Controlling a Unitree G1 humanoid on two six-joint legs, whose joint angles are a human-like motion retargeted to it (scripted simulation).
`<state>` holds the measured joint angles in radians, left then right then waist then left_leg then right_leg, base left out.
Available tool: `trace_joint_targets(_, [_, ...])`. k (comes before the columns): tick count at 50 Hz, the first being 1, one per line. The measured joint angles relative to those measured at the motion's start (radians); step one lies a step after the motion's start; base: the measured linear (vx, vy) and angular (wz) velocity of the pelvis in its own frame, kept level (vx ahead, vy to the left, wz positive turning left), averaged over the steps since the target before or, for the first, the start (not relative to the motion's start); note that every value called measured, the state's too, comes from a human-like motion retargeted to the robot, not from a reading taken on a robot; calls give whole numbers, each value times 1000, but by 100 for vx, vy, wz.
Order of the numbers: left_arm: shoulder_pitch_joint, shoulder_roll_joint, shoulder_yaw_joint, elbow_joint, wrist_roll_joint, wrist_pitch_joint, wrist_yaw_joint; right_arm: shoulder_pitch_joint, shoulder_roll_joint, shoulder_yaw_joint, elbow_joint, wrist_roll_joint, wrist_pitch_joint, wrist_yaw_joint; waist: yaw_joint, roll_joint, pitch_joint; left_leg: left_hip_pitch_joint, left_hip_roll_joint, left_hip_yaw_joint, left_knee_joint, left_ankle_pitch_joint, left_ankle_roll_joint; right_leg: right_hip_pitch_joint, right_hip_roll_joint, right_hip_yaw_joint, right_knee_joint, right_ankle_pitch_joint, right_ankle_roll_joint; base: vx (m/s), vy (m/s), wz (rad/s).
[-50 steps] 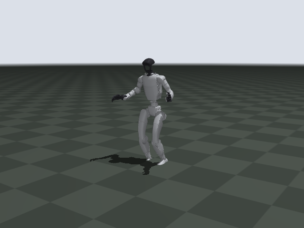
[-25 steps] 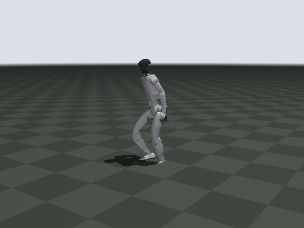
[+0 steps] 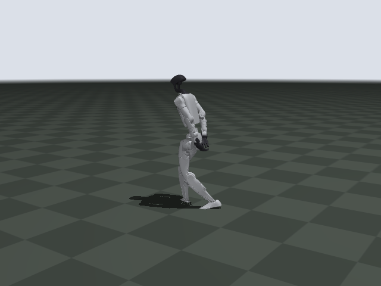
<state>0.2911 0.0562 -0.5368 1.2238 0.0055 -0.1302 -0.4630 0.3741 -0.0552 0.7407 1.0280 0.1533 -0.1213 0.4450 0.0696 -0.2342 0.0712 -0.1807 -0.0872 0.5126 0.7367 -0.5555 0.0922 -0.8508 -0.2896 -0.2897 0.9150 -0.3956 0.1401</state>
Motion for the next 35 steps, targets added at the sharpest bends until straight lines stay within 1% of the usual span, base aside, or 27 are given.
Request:
trace_joint_targets(2, [-19, 6, 25, 14, -11, 7, 2, -5, 1, -3, 11, -18, -1, -16, 29, 43, 19, -72, 82, -56, 232, -8, 9, 37, 73, 22, 21, 5, -9, 49, 4, -258])
trace_joint_targets(3, [-33, 9, 38, 19, -16, 11, 1, -10, 1, -4, 17, -27, 0, -25, 48, 74, 26, -115, 132, -84, 345, 5, 9, 61, 125, 29, 16, 18, -11, 49, 11, -287])
trace_joint_targets(5, [-67, 15, 61, 28, -26, 19, 0, -25, -1, -9, 34, -39, 7, -38, 105, 153, 31, -206, 234, -152, 510, 16, 3, 118, 254, 40, -43, 86, -6, 50, 17, -324])
trace_joint_targets(7, [-95, 25, 81, 36, -38, 21, 14, -29, -4, -12, 53, -47, 19, -46, 146, 184, 27, -282, 240, -210, 541, 10, 7, 148, 315, 88, -65, 167, 27, 51, 25, -320])
trace_joint_targets(10, [-140, 56, 110, 43, -69, 18, 53, -36, -9, -15, 87, -53, 34, -48, 192, 196, 15, -375, 186, -287, 454, -1, 9, 179, 349, 162, -80, 281, 78, 51, 30, -307])
trace_joint_targets(12, [-171, 88, 134, 39, -91, 12, 95, -42, -14, -21, 116, -55, 42, -45, 206, 186, 6, -408, 120, -339, 336, 13, 5, 194, 344, 214, -77, 310, 99, 49, 31, -296])
trace_joint_targets(14, [-202, 131, 160, 21, -116, 6, 145, -49, -25, -33, 147, -61, 47, -43, 209, 167, -1, -418, 46, -389, 213, 54, -4, 207, 324, 265, -64, 281, 104, 46, 31, -288])
trace_joint_targets(16, [-230, 183, 193, -10, -141, -1, 206, -57, -44, -54, 180, -70, 50, -49, 204, 145, -3, -399, -26, -433, 100, 106, -17, 219, 289, 302, -36, 223, 93, 38, 32, -286])
trace_joint_targets(18, [-249, 235, 232, -43, -170, -12, 267, -58, -74, -82, 210, -85, 54, -68, 201, 135, -11, -394, -69, -459, 63, 126, -27, 219, 254, 307, 22, 148, 62, 25, 34, -290])
trace_joint_targets(20, [-269, 299, 280, -99, -211, -12, 335, -74, -115, -128, 242, -113, 55, -96, 188, 104, 11, -304, -132, -467, -54, 168, -29, 259, 180, 301, 83, 75, 39, 16, 34, -264])
trace_joint_targets(21, [-272, 323, 301, -116, -227, -19, 363, -70, -137, -151, 255, -117, 59, -116, 185, 97, 8, -311, -146, -461, -33, 166, -31, 262, 159, 292, 130, 49, 32, 3, 35, -248])
trace_joint_targets(22, [-276, 348, 323, -140, -245, -22, 393, -71, -162, -177, 270, -123, 62, -138, 181, 88, 12, -294, -167, -460, -46, 173, -32, 275, 135, 287, 169, 21, 28, -3, 33, -244])
trace_joint_targets(23, [-281, 378, 348, -179, -268, -17, 426, -84, -193, -209, 285, -133, 64, -162, 176, 70, 33, -230, -199, -467, -128, 197, -32, 310, 106, 290, 193, -12, 32, -6, 32, -234])
trace_joint_targets(25, [-280, 417, 377, -219, -288, -27, 473, -82, -244, -262, 312, -136, 71, -205, 167, 43, 41, -228, -243, -462, -124, 195, -34, 339, 70, 288, 257, -61, 38, -17, 29, -223])
trace_joint_targets(27, [-283, 443, 394, -278, -300, -24, 514, -95, -307, -326, 336, -141, 73, -250, 169, 26, 65, -149, -273, -470, -249, 235, -37, 399, 54, 287, 254, -105, 45, -23, 25, -218])
trace_joint_targets(28, [-277, 448, 392, -290, -298, -29, 523, -90, -328, -347, 344, -139, 76, -269, 163, 12, 70, -165, -287, -456, -231, 237, -39, 410, 39, 282, 261, -128, 46, -28, 21, -206])
trace_joint_targets(30, [-276, 444, 379, -328, -287, -26, 540, -91, -378, -402, 352, -139, 75, -301, 175, 14, 71, -126, -278, -459, -329, 277, -51, 452, 52, 258, 194, -162, 34, -28, 17, -211])
trace_joint_targets(32, [-259, 426, 356, -341, -272, -27, 531, -86, -396, -426, 350, -133, 76, -316, 177, 3, 78, -154, -272, -458, -316, 282, -71, 465, 38, 230, 146, -205, 15, -32, 11, -211])
trace_joint_targets(33, [-252, 411, 340, -345, -261, -22, 520, -83, -404, -438, 342, -132, 76, -316, 189, 17, 70, -163, -245, -483, -330, 284, -92, 473, 60, 209, 92, -211, -2, -34, 7, -212])
trace_joint_targets(35, [-221, 378, 308, -342, -241, -17, 496, -74, -395, -441, 329, -125, 73, -314, 187, 5, 88, -206, -240, -496, -277, 255, -105, 465, 37, 197, 79, -225, -7, -39, 6, -179])
